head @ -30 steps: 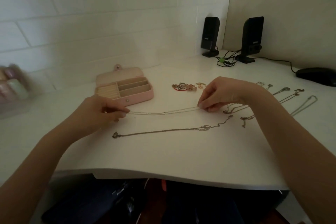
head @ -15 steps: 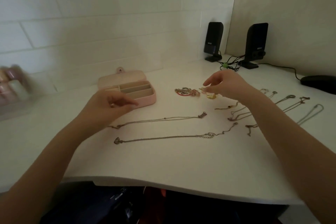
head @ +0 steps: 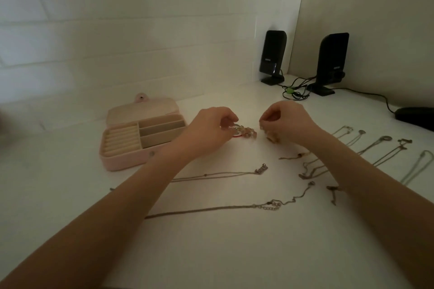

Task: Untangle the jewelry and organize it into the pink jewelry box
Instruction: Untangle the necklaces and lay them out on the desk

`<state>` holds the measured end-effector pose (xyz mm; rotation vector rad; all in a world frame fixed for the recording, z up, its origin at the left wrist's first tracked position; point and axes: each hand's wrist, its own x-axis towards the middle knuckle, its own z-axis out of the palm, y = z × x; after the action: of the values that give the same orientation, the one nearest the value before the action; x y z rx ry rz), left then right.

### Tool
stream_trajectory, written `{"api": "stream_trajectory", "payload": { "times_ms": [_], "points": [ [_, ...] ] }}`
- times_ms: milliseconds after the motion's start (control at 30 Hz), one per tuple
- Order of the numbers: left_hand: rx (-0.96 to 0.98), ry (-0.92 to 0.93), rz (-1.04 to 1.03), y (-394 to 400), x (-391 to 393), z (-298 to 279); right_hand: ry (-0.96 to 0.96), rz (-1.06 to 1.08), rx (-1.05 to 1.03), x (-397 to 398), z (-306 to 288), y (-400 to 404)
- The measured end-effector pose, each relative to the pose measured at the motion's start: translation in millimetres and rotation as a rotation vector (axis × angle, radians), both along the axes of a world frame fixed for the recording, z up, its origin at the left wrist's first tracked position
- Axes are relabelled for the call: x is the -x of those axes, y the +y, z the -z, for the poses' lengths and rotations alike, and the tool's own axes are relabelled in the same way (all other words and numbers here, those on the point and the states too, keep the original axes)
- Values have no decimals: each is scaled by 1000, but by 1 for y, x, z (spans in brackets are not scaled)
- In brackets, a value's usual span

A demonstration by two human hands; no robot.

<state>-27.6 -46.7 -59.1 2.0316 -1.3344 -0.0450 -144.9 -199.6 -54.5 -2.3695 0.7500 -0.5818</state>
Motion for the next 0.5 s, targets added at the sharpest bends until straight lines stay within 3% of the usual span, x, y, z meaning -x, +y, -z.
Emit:
{"api": "stream_trajectory", "payload": {
  "times_ms": [133,233,367,500],
  "points": [
    [111,372,18,-12,3,-4,-276,-92,-455,9,-21,8],
    [138,687,128,-8,9,-5,-366,-249,-734,11,-27,16],
    [235,945,180,2,10,-9,-358,-351,-880,7,-24,21],
    [248,1094,131,5,8,-10,-323,-359,-864,6,-19,23]
  ]
}}
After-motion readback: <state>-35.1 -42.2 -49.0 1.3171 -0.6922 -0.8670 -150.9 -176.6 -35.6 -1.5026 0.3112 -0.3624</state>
